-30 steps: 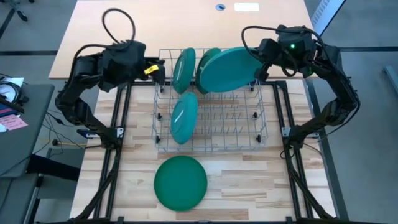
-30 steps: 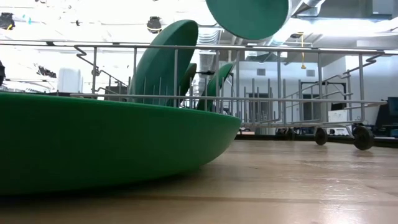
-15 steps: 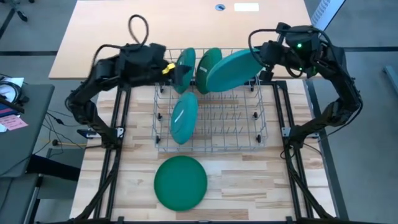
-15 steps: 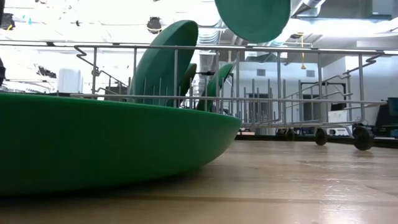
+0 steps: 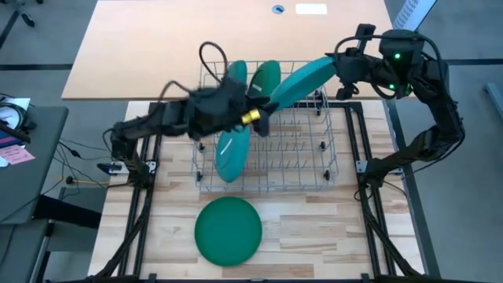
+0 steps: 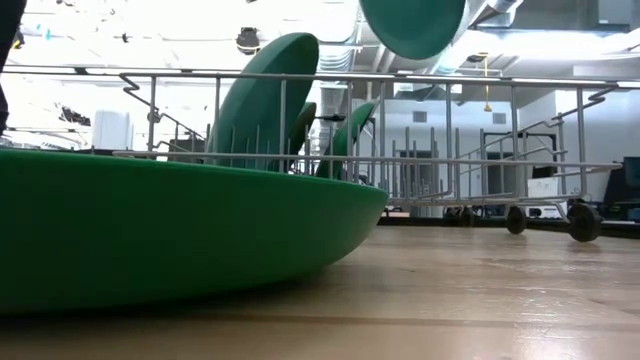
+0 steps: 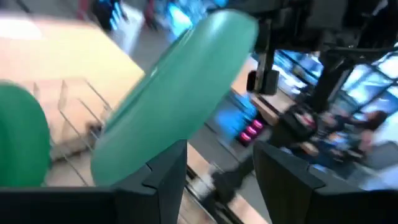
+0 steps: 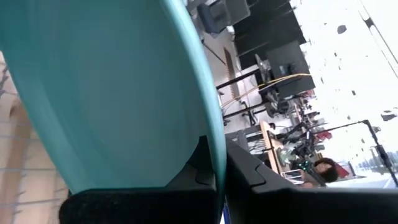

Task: Sort dishes
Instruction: Put the blue plate into the dish rack

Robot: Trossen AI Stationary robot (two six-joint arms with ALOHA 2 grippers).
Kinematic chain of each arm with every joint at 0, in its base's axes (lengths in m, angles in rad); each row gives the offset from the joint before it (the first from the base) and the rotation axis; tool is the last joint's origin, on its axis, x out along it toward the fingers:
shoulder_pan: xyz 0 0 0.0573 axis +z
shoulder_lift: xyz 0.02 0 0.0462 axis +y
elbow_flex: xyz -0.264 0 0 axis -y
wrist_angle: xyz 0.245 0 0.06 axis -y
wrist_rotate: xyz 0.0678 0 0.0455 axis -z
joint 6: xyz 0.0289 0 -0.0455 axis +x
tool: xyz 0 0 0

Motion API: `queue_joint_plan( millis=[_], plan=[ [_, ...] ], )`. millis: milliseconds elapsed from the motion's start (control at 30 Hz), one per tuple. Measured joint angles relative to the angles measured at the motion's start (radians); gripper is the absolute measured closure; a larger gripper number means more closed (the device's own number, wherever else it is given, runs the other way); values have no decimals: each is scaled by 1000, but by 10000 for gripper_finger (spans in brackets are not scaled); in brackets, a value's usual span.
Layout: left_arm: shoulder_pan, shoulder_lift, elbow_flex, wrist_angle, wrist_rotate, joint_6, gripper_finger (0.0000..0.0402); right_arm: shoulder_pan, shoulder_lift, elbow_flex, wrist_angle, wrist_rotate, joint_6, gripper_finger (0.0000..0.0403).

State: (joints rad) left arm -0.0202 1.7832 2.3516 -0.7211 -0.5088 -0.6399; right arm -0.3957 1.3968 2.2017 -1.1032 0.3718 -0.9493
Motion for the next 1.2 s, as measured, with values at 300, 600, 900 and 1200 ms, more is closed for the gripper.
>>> queue_joint_plan(
  millis=[300,600,900,1200],
  plan=[
    [-137,113,0,282,-485,524,221,-34,13,-1,-7,-30,29,392],
    [-136,163,0,339,-720,682,208,-23,13,-1,13,-86,44,391],
    [-110,163,0,335,-717,761,275,-21,30,-1,16,-86,85,390],
    [-72,163,0,305,-675,811,385,11,42,-1,15,-57,157,390]
  ],
)
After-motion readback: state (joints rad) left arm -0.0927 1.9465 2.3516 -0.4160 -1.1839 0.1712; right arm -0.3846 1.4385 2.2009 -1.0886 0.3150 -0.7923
